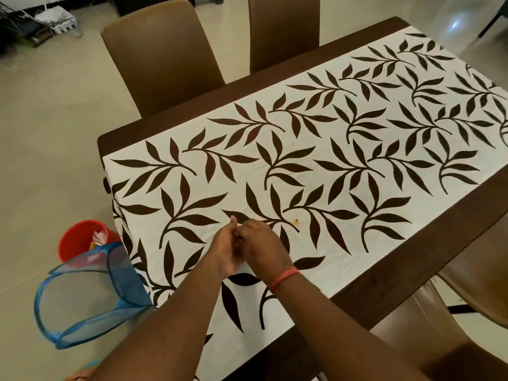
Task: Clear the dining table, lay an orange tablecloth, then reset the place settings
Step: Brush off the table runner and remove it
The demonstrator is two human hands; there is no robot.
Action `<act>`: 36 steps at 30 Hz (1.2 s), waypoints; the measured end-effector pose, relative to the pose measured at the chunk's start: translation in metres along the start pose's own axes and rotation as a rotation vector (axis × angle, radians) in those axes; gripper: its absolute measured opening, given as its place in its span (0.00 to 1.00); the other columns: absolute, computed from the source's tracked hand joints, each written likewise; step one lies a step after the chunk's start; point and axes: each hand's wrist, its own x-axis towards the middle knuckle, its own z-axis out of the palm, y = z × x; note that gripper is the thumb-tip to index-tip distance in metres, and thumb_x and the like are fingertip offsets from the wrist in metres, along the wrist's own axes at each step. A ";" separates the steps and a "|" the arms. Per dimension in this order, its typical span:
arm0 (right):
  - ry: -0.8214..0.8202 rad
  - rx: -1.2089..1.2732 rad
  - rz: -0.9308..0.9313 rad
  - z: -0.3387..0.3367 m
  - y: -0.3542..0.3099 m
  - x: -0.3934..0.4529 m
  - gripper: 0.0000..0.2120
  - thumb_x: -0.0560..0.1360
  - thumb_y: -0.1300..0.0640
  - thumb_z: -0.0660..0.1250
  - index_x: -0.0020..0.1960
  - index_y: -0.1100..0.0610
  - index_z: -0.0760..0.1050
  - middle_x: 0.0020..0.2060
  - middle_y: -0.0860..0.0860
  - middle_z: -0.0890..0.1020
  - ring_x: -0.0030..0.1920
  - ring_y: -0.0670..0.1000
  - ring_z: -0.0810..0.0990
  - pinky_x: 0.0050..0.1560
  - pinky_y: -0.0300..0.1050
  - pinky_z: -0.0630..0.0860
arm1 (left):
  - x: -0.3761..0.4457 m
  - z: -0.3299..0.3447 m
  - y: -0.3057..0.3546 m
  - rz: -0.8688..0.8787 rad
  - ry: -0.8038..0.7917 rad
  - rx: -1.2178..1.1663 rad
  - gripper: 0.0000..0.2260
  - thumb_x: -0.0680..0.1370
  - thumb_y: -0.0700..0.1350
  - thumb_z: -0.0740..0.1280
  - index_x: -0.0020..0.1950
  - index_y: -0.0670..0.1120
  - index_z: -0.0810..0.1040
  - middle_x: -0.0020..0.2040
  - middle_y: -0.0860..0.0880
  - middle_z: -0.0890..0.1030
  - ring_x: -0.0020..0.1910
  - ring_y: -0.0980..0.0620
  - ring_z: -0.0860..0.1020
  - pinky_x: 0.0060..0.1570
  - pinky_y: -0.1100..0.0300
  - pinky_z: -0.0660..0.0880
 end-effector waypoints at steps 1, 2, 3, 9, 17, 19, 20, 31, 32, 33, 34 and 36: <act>-0.026 -0.005 -0.015 0.005 -0.001 0.000 0.12 0.79 0.61 0.60 0.58 0.59 0.79 0.56 0.55 0.79 0.57 0.51 0.76 0.60 0.44 0.73 | 0.001 -0.002 0.001 -0.006 -0.009 -0.004 0.25 0.83 0.60 0.57 0.60 0.41 0.81 0.55 0.41 0.85 0.55 0.45 0.84 0.58 0.52 0.77; -0.058 -0.017 -0.022 0.008 -0.001 0.000 0.13 0.80 0.61 0.59 0.60 0.60 0.78 0.57 0.55 0.79 0.59 0.51 0.75 0.63 0.45 0.71 | 0.000 -0.002 0.003 -0.008 -0.015 -0.007 0.24 0.83 0.59 0.58 0.61 0.40 0.80 0.57 0.40 0.84 0.57 0.44 0.83 0.61 0.51 0.76; -0.063 -0.024 -0.053 0.009 0.000 0.000 0.13 0.79 0.61 0.60 0.60 0.60 0.78 0.58 0.55 0.79 0.60 0.51 0.75 0.65 0.44 0.71 | 0.000 -0.003 0.004 -0.002 -0.011 -0.008 0.23 0.83 0.58 0.58 0.61 0.40 0.80 0.57 0.40 0.84 0.56 0.44 0.84 0.60 0.52 0.77; 0.278 0.017 -0.061 -0.024 0.030 -0.008 0.08 0.74 0.61 0.69 0.50 0.55 0.83 0.44 0.50 0.84 0.48 0.50 0.81 0.48 0.45 0.78 | 0.002 0.002 0.005 0.064 0.035 -0.006 0.18 0.85 0.50 0.58 0.51 0.37 0.80 0.41 0.40 0.84 0.40 0.45 0.85 0.37 0.53 0.82; 0.174 -0.202 0.245 -0.031 0.107 -0.007 0.10 0.79 0.64 0.63 0.57 0.58 0.79 0.54 0.55 0.79 0.56 0.55 0.75 0.55 0.46 0.75 | 0.000 -0.004 0.005 0.118 0.046 0.019 0.22 0.85 0.51 0.56 0.50 0.35 0.80 0.41 0.38 0.83 0.40 0.43 0.85 0.41 0.51 0.83; 0.130 -0.216 0.226 -0.032 0.110 -0.005 0.10 0.78 0.65 0.63 0.55 0.58 0.79 0.52 0.55 0.80 0.54 0.54 0.76 0.54 0.45 0.76 | -0.002 -0.004 0.006 0.120 0.049 0.018 0.22 0.85 0.51 0.57 0.50 0.34 0.80 0.40 0.37 0.83 0.40 0.42 0.85 0.41 0.50 0.84; 0.119 -0.201 0.233 -0.032 0.107 -0.003 0.10 0.78 0.65 0.63 0.55 0.58 0.80 0.51 0.54 0.80 0.53 0.54 0.77 0.54 0.45 0.76 | -0.004 -0.004 0.007 0.124 0.057 0.017 0.22 0.85 0.51 0.57 0.50 0.34 0.80 0.40 0.37 0.83 0.40 0.42 0.85 0.41 0.50 0.84; -0.068 -0.025 -0.072 -0.005 -0.019 -0.012 0.08 0.79 0.57 0.64 0.53 0.53 0.81 0.45 0.50 0.82 0.50 0.51 0.77 0.48 0.47 0.78 | -0.019 -0.025 0.000 0.086 0.080 0.040 0.21 0.84 0.55 0.58 0.53 0.40 0.82 0.35 0.44 0.84 0.31 0.51 0.83 0.31 0.58 0.79; -0.046 -0.028 -0.066 -0.004 -0.022 -0.016 0.08 0.79 0.56 0.64 0.53 0.52 0.81 0.46 0.50 0.82 0.51 0.50 0.76 0.50 0.47 0.78 | -0.021 -0.027 -0.001 0.083 0.087 0.074 0.20 0.84 0.55 0.58 0.50 0.41 0.82 0.32 0.46 0.82 0.27 0.52 0.81 0.29 0.60 0.78; -0.011 -0.010 -0.047 -0.005 -0.023 -0.020 0.08 0.79 0.55 0.63 0.52 0.52 0.81 0.46 0.49 0.82 0.52 0.50 0.76 0.51 0.47 0.77 | -0.023 -0.030 -0.002 0.086 0.095 0.118 0.19 0.84 0.54 0.59 0.46 0.42 0.80 0.29 0.48 0.79 0.24 0.54 0.77 0.27 0.61 0.75; 0.032 0.018 -0.019 -0.007 -0.022 -0.026 0.08 0.80 0.54 0.63 0.51 0.52 0.80 0.46 0.49 0.81 0.52 0.49 0.75 0.51 0.46 0.76 | -0.026 -0.031 -0.003 0.091 0.100 0.169 0.19 0.84 0.54 0.60 0.42 0.43 0.78 0.28 0.49 0.76 0.23 0.54 0.73 0.25 0.62 0.71; 0.100 0.051 0.027 -0.013 -0.017 -0.041 0.07 0.80 0.53 0.63 0.50 0.51 0.80 0.47 0.47 0.80 0.52 0.47 0.74 0.53 0.43 0.75 | -0.033 -0.033 -0.005 0.106 0.130 0.295 0.19 0.83 0.56 0.61 0.38 0.45 0.73 0.29 0.49 0.72 0.24 0.55 0.65 0.23 0.62 0.63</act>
